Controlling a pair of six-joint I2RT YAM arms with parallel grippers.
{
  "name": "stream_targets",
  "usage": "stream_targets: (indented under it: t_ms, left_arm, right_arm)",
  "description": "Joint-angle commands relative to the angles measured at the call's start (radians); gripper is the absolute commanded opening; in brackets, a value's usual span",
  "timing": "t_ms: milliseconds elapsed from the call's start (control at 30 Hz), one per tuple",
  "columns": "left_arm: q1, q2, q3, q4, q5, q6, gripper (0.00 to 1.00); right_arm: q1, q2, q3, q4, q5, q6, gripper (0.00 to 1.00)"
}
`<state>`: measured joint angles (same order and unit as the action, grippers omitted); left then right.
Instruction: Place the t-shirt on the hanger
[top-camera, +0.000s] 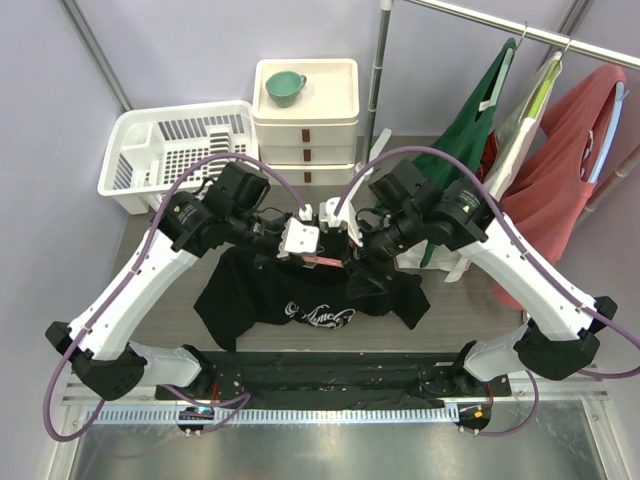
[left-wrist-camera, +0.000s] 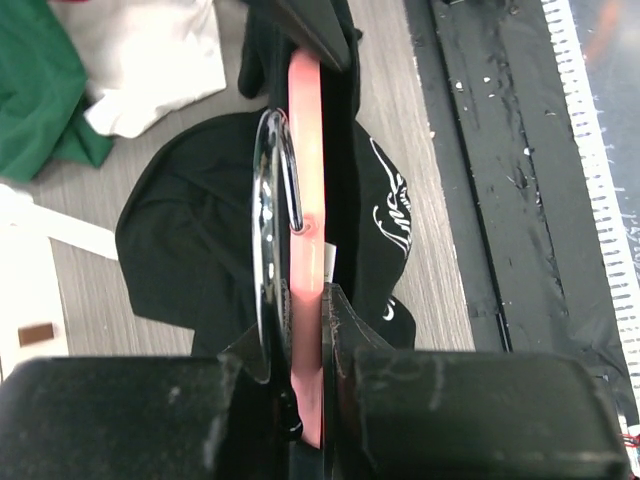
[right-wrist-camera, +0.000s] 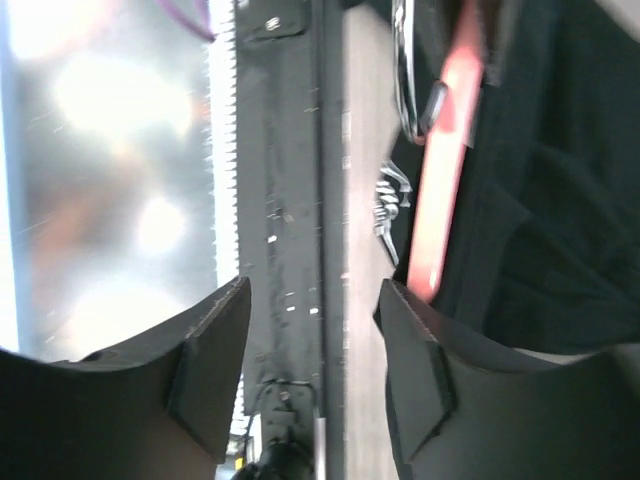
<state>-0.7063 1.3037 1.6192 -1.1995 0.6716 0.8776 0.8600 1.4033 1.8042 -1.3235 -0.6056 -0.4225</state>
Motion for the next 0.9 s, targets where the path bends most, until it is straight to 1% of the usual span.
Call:
stream_targets:
  t_ms: [0, 133, 267, 300, 333, 400, 433, 467, 533, 567, 633, 667, 733, 767, 867]
  left_arm:
    - [-0.033, -0.024, 0.05, 0.041, 0.052, 0.037, 0.0]
    - [-0.035, -0.041, 0.025, 0.058, 0.06, 0.026, 0.0]
    - [-0.047, -0.055, 0.007, 0.052, 0.066, 0.024, 0.0]
    - [-0.048, -0.058, 0.004, 0.049, 0.063, 0.024, 0.0]
    - [-0.05, -0.06, -0.004, 0.048, 0.06, 0.024, 0.0]
    - [-0.05, -0.075, -0.016, 0.046, 0.051, 0.024, 0.0]
    - [-0.05, -0.083, -0.033, 0.049, 0.049, 0.023, 0.0]
    - [-0.05, -0.09, -0.044, 0.063, 0.049, 0.021, 0.0]
    - [-0.05, -0.107, -0.065, 0.084, 0.052, 0.008, 0.0]
    - [-0.05, -0.109, -0.07, 0.086, 0.052, 0.004, 0.0]
    - [-0.05, -0.11, -0.07, 0.087, 0.062, -0.002, 0.0]
    - [-0.05, -0.109, -0.068, 0.089, 0.066, -0.005, 0.0]
    - [-0.05, -0.106, -0.061, 0.092, 0.088, -0.014, 0.0]
    - [-0.05, -0.104, -0.056, 0.092, 0.091, -0.017, 0.0]
    - [-0.05, -0.098, -0.039, 0.087, 0.094, -0.023, 0.0]
  right_arm:
    - [0.011, 0.014, -0.051, -0.011, -0.069, -0.01, 0.63]
    - [0.011, 0.005, -0.083, 0.006, -0.059, -0.033, 0.63]
    - [0.01, -0.001, -0.095, 0.012, -0.054, -0.039, 0.6]
    - [0.008, -0.001, -0.082, 0.006, -0.049, -0.044, 0.56]
    - [0.007, -0.001, -0.062, -0.005, -0.042, -0.059, 0.54]
    - [-0.009, 0.0, 0.029, -0.008, -0.022, -0.058, 0.55]
    - [-0.013, 0.003, 0.061, -0.019, -0.017, -0.052, 0.56]
    - [-0.021, 0.006, 0.116, -0.026, -0.004, -0.045, 0.62]
    - [-0.029, -0.001, 0.142, -0.043, 0.01, -0.041, 0.68]
    - [-0.038, -0.01, 0.13, -0.043, 0.029, -0.038, 0.75]
    - [-0.045, -0.044, 0.095, -0.033, 0.046, -0.041, 0.82]
    - [-0.047, -0.058, 0.04, -0.026, 0.055, -0.047, 0.88]
    - [-0.055, -0.082, -0.021, -0.013, 0.075, -0.071, 0.91]
    - [-0.059, -0.086, -0.078, -0.008, 0.075, -0.082, 0.91]
    - [-0.073, -0.066, -0.121, 0.009, 0.043, -0.113, 0.91]
